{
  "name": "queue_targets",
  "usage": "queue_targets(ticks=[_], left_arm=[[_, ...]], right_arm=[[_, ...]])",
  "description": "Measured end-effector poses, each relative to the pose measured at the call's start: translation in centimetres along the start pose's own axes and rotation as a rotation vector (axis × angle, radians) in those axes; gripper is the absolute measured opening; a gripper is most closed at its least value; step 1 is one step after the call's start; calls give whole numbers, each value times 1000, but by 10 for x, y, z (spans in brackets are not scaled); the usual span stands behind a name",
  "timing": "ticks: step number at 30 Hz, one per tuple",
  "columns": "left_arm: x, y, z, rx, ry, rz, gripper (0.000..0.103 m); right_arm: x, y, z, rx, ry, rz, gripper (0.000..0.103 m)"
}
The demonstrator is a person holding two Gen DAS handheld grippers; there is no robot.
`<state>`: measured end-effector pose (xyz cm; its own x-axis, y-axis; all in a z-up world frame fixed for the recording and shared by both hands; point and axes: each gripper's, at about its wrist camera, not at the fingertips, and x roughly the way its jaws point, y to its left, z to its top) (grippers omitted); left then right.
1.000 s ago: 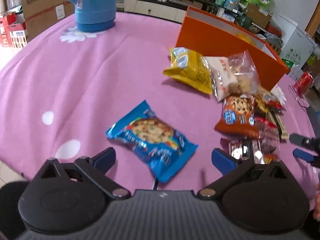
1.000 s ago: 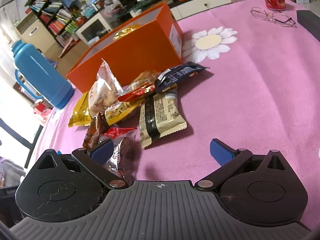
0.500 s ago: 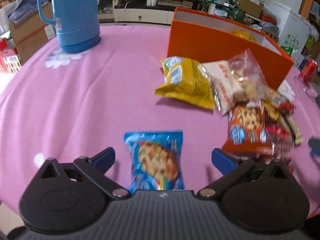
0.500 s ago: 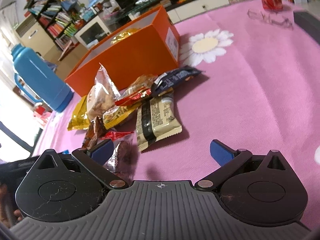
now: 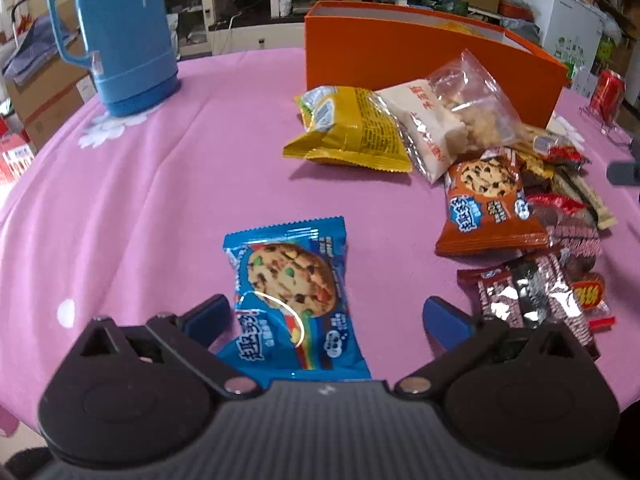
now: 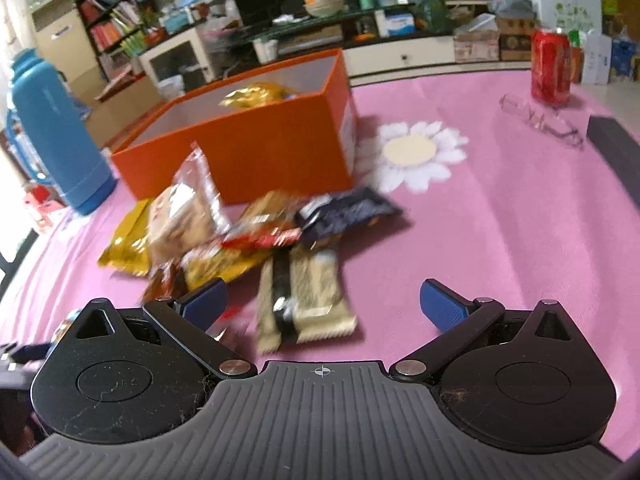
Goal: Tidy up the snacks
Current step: 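Move both grippers back over the snack pile, then grasp the brown chocolate bar with the right gripper while the left grasps the blue cookie packet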
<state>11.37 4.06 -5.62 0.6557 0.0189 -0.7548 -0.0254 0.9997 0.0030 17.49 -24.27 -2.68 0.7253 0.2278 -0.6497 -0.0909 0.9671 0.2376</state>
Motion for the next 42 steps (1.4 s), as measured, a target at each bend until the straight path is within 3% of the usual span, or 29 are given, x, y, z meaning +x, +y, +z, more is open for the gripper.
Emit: queue_targets(ticks=[3, 8, 14, 19, 22, 26, 31, 33, 34, 35, 42], left_arm=[[-1, 2, 0, -9, -5, -8, 102], [0, 8, -1, -19, -24, -7, 102], [-1, 9, -2, -27, -37, -22, 102], [0, 14, 0, -49, -53, -40, 102], [5, 17, 7, -41, -45, -61, 102], [6, 31, 11, -70, -44, -95, 102], [4, 57, 12, -172, -60, -202, 102], [4, 60, 12, -190, -66, -218, 102], [4, 60, 12, -190, -69, -218, 102], [3, 59, 12, -186, -71, -216, 102], [4, 45, 8, -100, -82, -152, 103]], right_arm=[[4, 1, 5, 0, 23, -4, 84], [-12, 31, -35, -45, 57, 115, 84], [-15, 58, -50, -176, 27, -49, 84], [-45, 77, -58, -99, -25, 25, 84], [-54, 116, -72, -190, -2, 68, 83], [-51, 156, -88, -328, 15, 88, 71], [-30, 180, -93, -407, 46, 87, 67], [-19, 182, -94, -405, 66, 88, 55], [-13, 181, -95, -402, 75, 94, 31], [-9, 179, -97, -392, 86, 99, 23], [-31, 146, -98, -300, 89, 107, 16]])
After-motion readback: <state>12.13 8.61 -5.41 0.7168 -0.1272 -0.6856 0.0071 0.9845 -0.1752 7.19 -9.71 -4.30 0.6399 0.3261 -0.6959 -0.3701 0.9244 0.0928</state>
